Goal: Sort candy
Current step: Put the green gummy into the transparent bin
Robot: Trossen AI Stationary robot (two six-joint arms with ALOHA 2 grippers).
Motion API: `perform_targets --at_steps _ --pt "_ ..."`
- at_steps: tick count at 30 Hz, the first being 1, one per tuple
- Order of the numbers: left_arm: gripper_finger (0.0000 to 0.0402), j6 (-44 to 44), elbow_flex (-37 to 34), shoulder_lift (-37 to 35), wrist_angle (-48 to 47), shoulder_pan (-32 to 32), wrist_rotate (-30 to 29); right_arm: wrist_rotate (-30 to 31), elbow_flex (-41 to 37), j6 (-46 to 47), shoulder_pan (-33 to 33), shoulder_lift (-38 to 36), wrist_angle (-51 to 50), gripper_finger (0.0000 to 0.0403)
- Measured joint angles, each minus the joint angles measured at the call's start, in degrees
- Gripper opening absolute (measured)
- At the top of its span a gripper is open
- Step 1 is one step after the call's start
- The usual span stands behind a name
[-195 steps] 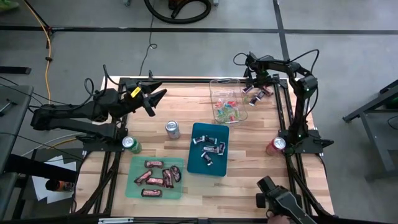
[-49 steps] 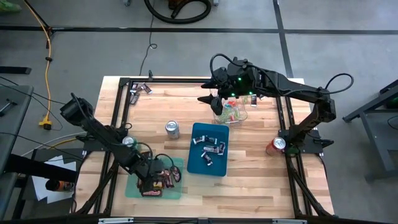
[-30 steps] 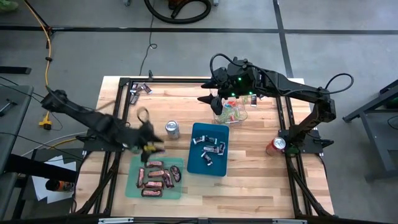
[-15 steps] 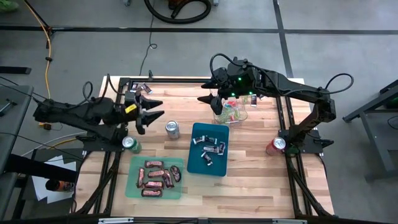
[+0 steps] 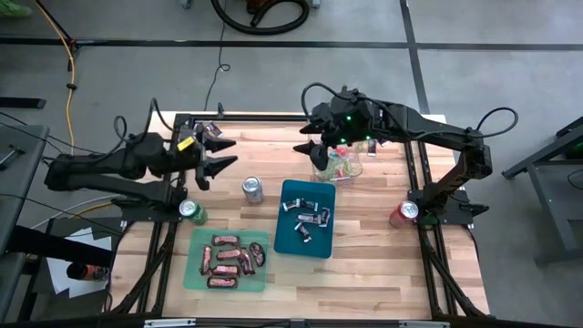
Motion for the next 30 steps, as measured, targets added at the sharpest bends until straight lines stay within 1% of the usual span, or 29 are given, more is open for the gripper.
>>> perform_targets --at_steps 1,3,8,9,10,12,15,18,21,24,27,30 --pt "0.0233 0.2 0.0 -0.4 -0.7 0.8 0.0 1.5 0.0 1.0 0.0 0.0 -1.1 0.0275" --pt "0.0233 0.2 0.0 -0.9 -2.7 2.6 0.8 6.9 0.0 4.5 0.0 0.0 -4.1 0.0275" --pt "0.0233 0.2 0.0 -0.5 -6.9 6.3 5.2 24.2 0.0 17.7 -0.9 0.9 -16.1 0.0275" --pt "0.0233 0.2 0.0 -0.2 -7.0 6.7 5.8 26.5 0.0 20.8 -1.6 1.4 -19.1 0.0275" --pt "0.0233 0.3 0.0 0.2 -7.2 7.1 6.3 27.3 0.0 23.8 -2.7 1.9 -22.0 0.0275" --pt "0.0233 0.7 -0.1 0.7 -7.4 7.7 6.6 27.5 0.0 27.8 -5.7 3.4 -28.7 0.0275" --pt "0.0233 0.1 -0.1 1.6 -7.3 8.3 6.6 27.8 0.0 29.2 -12.2 5.2 -36.3 0.0275" --pt "0.0233 -0.7 -0.1 2.1 -7.4 8.4 6.6 27.8 0.0 27.2 -20.9 6.7 -38.1 0.0275" --pt "0.0233 -1.1 -0.1 2.3 -7.8 8.4 6.4 25.6 0.0 22.5 -30.2 8.0 -36.8 0.0275" --pt "0.0233 -3.4 -0.1 2.2 -8.5 8.4 5.1 20.4 -2.5 19.1 -38.4 8.5 -34.0 0.0275" --pt "0.0233 -3.9 -0.1 2.2 -9.1 8.4 3.7 13.1 -9.9 17.7 -44.1 6.9 -28.8 0.0275" --pt "0.0233 -3.8 -0.1 2.2 -9.3 8.4 2.0 6.5 -20.2 19.3 -46.5 3.7 -20.1 0.0275"
